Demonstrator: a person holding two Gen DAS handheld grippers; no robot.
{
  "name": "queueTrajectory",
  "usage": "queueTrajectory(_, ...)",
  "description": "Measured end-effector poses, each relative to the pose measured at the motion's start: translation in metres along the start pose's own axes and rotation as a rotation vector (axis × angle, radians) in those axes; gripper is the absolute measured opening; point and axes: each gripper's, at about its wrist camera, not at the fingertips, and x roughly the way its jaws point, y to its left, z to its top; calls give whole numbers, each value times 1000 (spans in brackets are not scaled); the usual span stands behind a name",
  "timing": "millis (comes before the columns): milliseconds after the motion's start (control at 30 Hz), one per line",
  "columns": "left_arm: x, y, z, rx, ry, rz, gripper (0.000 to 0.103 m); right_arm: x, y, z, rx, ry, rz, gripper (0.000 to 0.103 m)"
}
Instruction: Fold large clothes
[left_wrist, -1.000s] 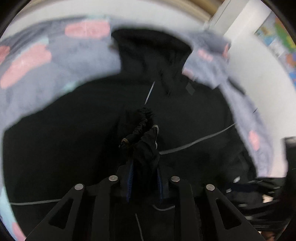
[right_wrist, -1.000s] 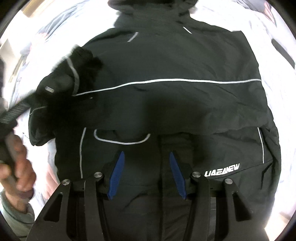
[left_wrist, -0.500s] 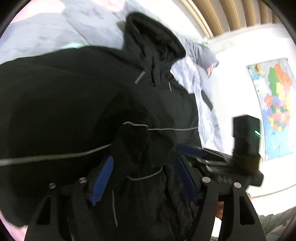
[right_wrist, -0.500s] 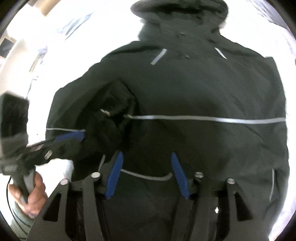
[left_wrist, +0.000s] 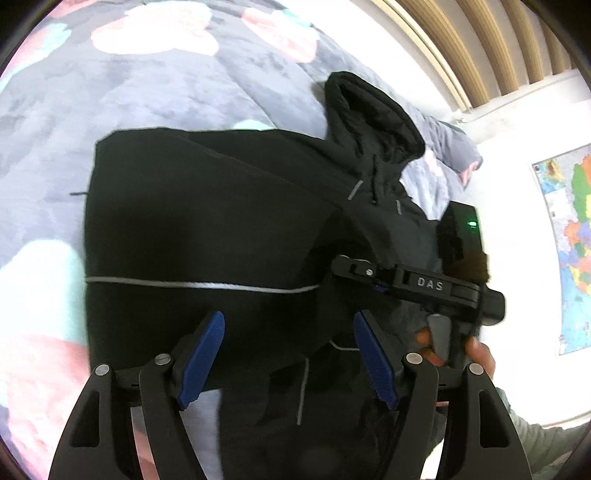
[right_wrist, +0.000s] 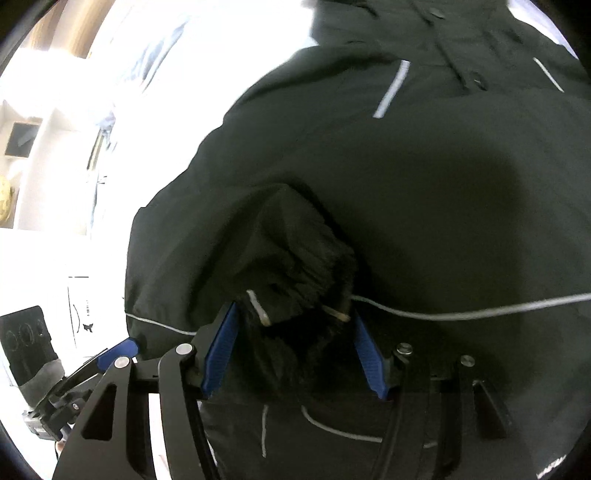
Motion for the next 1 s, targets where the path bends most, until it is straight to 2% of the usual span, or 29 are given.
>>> queueTrajectory(33,0,-2,1,7,-10,20,74,-1,5,-1,-13,-10,1,50)
queueTrajectory(67,-1,-4,2,14,-17,37,74,-4,10,-2,-34,-23,-10,42)
queueTrajectory(167,-3,-11,6,28,-43,66,74,-17,27,-9,-112,-65,-77,35)
queueTrajectory(267,-11,-25,16,64,-79,79,74,-50,41,-17,-167,-141,-112,32)
queueTrajectory(433,-12,-56,37,141,-112,78,74,-135,42,-28,-217,-302,-188,31)
queueTrajectory(567,11,-79,51,185,-94,54,74,-210,14,-31,-198,-438,-319,31)
queueTrajectory(633,32,-89,57,206,-69,40,74,-242,-16,-30,-163,-485,-417,31)
queueTrajectory(733,84,-97,63,217,10,67,74,-253,-70,-23,-74,-464,-476,31)
queueTrajectory(833,146,-91,62,219,90,195,74,-224,-139,-11,25,-374,-456,31)
queueTrajectory(933,167,-91,61,252,84,272,74,-172,-186,0,94,-267,-454,32)
queueTrajectory(1000,171,-97,61,282,87,309,74,-149,-201,-1,106,-237,-459,32)
